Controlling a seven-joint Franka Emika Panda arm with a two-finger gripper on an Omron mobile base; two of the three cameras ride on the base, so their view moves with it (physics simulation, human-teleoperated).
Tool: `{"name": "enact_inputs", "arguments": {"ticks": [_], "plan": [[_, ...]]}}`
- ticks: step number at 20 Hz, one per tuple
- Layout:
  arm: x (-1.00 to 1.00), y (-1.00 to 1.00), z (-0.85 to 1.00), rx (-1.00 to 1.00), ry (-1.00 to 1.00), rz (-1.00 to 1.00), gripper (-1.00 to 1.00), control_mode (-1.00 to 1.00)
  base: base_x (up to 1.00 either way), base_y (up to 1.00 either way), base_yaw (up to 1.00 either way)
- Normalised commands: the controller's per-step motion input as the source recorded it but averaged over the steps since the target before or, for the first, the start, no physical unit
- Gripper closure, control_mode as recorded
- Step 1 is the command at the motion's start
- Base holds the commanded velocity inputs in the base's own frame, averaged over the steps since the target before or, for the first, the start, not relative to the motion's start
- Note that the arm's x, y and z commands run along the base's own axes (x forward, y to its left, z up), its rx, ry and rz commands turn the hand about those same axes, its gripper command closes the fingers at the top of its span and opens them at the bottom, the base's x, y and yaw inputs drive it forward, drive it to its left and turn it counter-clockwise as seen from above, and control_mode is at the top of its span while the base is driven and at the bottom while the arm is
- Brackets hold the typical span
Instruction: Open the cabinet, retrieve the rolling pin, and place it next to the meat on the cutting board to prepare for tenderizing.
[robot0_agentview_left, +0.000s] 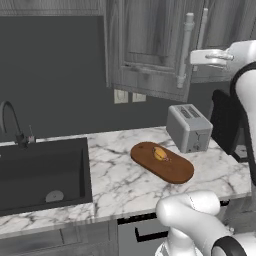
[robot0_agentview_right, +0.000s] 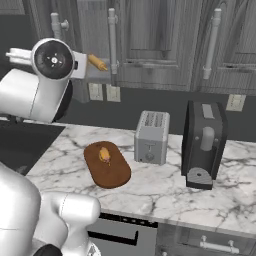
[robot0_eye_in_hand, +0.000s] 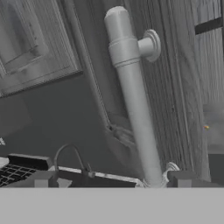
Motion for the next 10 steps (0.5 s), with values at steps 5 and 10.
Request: {"name": "enact_inputs", "arguments": {"ticks": [5,10], "plan": [[-0.83,-0.50,0.00,0.02,-0.03,-0.07,-1.00,-1.00,0.00,0.00,0.00],[-0.27,-0.75,0.00,0.04,0.02,-0.09,-1.00,-1.00,0.00,0.00,0.00]]}}
